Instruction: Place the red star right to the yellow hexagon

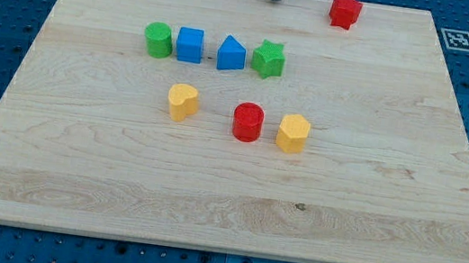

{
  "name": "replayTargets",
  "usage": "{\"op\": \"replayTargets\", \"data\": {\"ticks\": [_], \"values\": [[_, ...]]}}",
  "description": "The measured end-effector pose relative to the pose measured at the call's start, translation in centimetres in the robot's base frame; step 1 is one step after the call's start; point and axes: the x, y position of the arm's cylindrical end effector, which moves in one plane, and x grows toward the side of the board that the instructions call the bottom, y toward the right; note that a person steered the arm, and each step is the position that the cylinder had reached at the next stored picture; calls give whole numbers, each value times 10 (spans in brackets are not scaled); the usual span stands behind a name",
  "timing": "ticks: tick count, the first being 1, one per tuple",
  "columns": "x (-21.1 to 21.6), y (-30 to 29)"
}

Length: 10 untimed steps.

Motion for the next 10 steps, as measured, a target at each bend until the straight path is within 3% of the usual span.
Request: {"op": "replayTargets", "data": {"ticks": [3, 10], "values": [[5, 110], [250, 183]]}}
